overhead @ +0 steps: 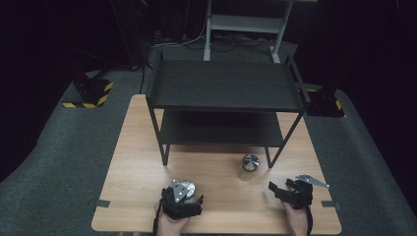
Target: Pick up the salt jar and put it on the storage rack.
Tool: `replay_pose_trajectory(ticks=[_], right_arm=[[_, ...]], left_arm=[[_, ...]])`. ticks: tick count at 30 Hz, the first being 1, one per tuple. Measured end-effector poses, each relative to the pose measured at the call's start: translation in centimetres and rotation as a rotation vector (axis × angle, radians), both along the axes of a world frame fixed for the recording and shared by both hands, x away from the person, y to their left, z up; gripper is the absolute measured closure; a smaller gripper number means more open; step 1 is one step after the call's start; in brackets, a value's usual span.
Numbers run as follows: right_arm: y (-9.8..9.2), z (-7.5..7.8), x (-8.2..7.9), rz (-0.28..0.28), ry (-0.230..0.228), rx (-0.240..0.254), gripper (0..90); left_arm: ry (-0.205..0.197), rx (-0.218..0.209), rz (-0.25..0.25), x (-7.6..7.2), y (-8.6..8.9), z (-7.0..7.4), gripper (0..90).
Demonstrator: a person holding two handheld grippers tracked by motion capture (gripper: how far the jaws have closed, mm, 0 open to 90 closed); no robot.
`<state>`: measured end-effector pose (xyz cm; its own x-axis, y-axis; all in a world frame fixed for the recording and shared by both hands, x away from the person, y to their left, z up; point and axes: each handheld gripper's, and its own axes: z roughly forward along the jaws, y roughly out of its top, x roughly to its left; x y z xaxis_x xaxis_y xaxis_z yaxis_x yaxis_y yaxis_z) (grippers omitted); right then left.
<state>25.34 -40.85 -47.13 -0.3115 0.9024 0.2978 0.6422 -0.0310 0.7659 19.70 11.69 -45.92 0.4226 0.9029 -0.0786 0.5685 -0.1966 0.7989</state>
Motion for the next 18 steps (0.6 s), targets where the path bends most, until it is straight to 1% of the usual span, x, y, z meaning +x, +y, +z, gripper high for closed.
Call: replay_pose_trajectory(ticks=[3, 11, 15, 18], right_arm=[[0.01, 0.01, 0.01, 0.000, 0.001, 0.000, 9.5], [0.01, 0.01, -0.01, -0.003, 0.002, 0.002, 9.6], [0.03, 0.01, 0.00, -0.003, 0.001, -0.001, 9.8], [0.03, 0.01, -0.03, -0.004, 0.001, 0.000, 9.8]], left_arm=[[0.000, -0.006, 0.007, -0.01, 0.02, -0.10, 8.3], [-0.001, 0.005, 0.003, 0.05, -0.14, -0.28, 11.2], [-0.005, -0.005, 0.001, 0.02, -0.13, -0.44, 13.3], [-0.011, -0.001, 0.005, -0.03, -0.21, -0.48, 14.4]])
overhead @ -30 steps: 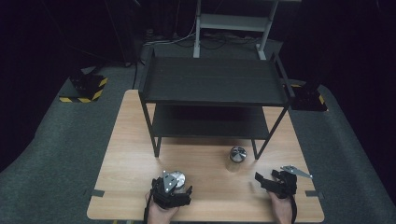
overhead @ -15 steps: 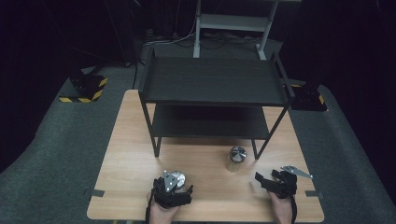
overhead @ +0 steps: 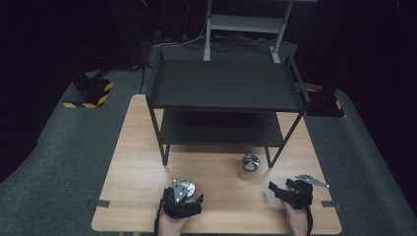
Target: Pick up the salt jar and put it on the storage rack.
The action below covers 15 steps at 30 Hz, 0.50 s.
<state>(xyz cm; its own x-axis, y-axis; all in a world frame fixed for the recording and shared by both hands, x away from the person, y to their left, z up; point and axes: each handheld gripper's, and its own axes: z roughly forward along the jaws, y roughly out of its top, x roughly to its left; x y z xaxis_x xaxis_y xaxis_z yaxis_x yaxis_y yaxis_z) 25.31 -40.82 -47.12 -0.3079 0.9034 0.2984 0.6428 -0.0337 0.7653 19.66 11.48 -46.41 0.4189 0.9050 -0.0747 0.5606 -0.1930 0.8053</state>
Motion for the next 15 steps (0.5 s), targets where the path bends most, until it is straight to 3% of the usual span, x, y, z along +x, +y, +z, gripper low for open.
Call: replay_pose_trajectory(ticks=[15], right_arm=[[-0.08, -0.09, -0.11, -0.005, -0.005, 0.007, 9.9]], left_arm=[[-0.017, 0.013, 0.015, -0.32, -0.36, -0.19, 26.5]])
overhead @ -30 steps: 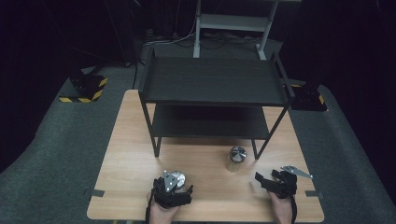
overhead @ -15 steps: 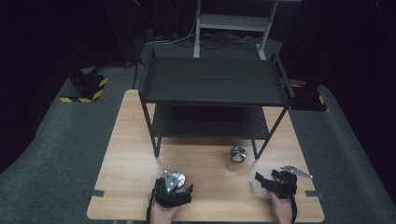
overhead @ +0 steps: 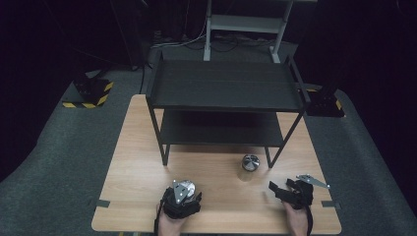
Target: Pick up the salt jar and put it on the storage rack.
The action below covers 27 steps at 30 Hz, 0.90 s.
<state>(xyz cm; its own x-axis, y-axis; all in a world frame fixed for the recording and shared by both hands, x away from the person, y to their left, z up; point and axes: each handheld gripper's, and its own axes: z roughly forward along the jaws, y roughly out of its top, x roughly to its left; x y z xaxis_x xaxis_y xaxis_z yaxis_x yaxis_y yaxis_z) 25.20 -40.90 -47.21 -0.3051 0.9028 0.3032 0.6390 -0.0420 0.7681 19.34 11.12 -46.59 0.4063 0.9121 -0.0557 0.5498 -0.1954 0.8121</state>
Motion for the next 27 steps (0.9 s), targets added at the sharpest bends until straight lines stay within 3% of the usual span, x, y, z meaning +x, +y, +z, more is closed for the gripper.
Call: replay_pose_trajectory(ticks=[27], right_arm=[[-0.02, 0.04, 0.11, 0.008, 0.003, -0.003, 9.9]], left_arm=[[0.003, 0.029, -0.005, 0.29, -0.46, 0.44, 30.6]])
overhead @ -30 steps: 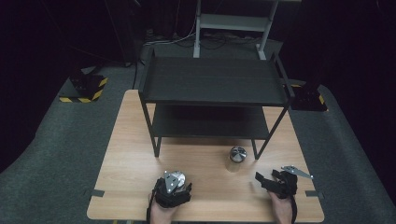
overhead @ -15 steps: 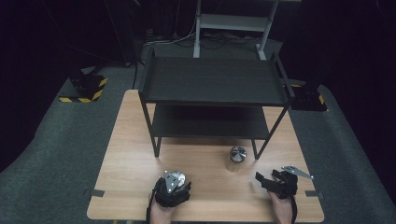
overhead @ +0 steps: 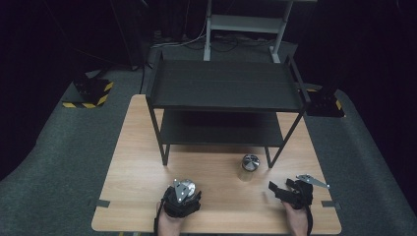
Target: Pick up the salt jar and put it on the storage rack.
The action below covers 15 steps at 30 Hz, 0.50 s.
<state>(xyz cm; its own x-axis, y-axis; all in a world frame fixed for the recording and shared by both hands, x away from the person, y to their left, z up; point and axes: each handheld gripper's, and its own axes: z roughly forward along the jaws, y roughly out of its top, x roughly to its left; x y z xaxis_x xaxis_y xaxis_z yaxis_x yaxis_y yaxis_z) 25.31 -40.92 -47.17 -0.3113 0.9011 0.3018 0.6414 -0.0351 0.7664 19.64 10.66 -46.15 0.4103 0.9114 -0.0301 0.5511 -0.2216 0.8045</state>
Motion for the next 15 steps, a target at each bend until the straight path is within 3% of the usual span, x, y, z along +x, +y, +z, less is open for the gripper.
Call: replay_pose_trajectory(ticks=[6, 15], right_arm=[[0.0, 0.0, 0.0, 0.001, 0.002, -0.003, 9.9], [0.0, 0.0, 0.0, 0.001, 0.002, -0.001, 9.9]], left_arm=[[-0.011, 0.019, -0.017, 0.0, -0.1, 0.8, 30.7], [-0.026, -0.002, -0.034, 0.1, 0.3, 2.6, 30.7]])
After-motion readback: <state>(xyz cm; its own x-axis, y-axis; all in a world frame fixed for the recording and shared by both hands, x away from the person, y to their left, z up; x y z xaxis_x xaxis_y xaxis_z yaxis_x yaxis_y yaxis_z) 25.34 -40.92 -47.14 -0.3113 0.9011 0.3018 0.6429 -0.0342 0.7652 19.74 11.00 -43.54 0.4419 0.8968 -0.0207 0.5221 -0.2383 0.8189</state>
